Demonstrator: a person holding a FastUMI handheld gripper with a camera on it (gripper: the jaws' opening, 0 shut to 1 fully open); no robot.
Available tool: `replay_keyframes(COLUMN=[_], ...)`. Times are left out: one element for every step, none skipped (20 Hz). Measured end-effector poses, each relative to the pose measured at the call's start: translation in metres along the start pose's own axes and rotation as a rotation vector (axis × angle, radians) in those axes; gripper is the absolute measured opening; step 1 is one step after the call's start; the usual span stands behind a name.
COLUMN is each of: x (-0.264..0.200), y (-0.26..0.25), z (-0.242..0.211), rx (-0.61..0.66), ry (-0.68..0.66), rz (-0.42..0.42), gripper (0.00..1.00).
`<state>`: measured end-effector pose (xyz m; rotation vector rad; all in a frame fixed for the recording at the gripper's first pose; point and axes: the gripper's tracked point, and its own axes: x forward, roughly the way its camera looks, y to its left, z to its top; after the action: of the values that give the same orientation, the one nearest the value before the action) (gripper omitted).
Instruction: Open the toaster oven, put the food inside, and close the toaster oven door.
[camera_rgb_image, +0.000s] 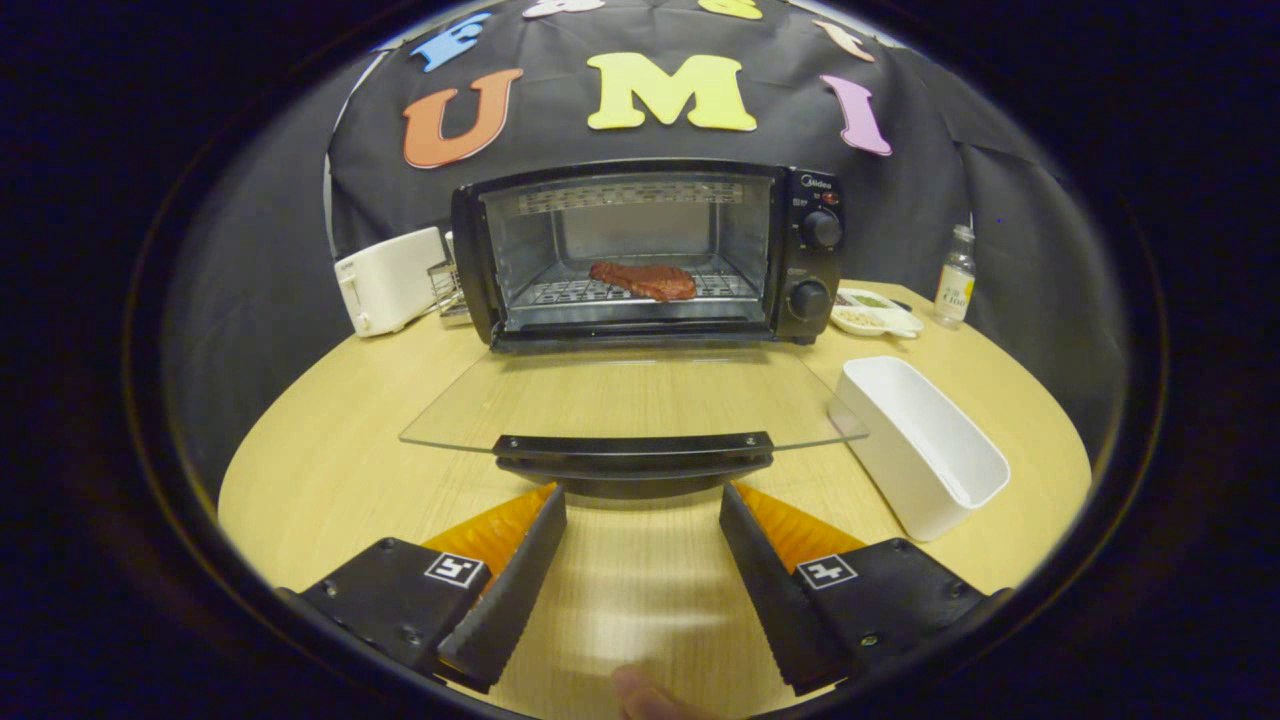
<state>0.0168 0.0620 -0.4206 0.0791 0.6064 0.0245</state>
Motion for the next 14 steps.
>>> replay_keyframes(x=[0.002, 0.003, 0.001, 0.001, -0.001, -0.003, -0.007, -0.009, -0.01, -0.011, -0.01, -0.01, -0.011, -0.013], y=[-0.002, -0.003, -0.001, -0.001, -0.002, -0.002, -0.005, -0.008, -0.008, -0.008, -0.01, -0.011, -0.014, -0.016], z=[0.001, 0.0, 0.0, 0.001, 0.003, 0.009, 0.018, 0.027, 0.034, 0.039, 0.041, 0.041, 0.038, 0.034], rx=[-0.003, -0.003, -0.007, -0.008, -0.012, -0.023, -0.041, -0.059, -0.071, -0.078, -0.078, -0.073, -0.062, -0.041], ry=[-0.008, -0.008, -0.006, -0.007, -0.013, -0.036, -0.065, -0.1, -0.118, -0.125, -0.119, -0.105, -0.091, -0.082], rz=[-0.01, -0.01, -0.012, -0.013, -0.016, -0.018, -0.034, -0.048, -0.052, -0.051, -0.057, -0.056, -0.065, -0.074], gripper=[0.98, 0.98, 0.99, 0.99, 0.98, 0.98, 0.99, 0.98, 0.98, 0.98, 0.98, 0.98, 0.99, 0.99])
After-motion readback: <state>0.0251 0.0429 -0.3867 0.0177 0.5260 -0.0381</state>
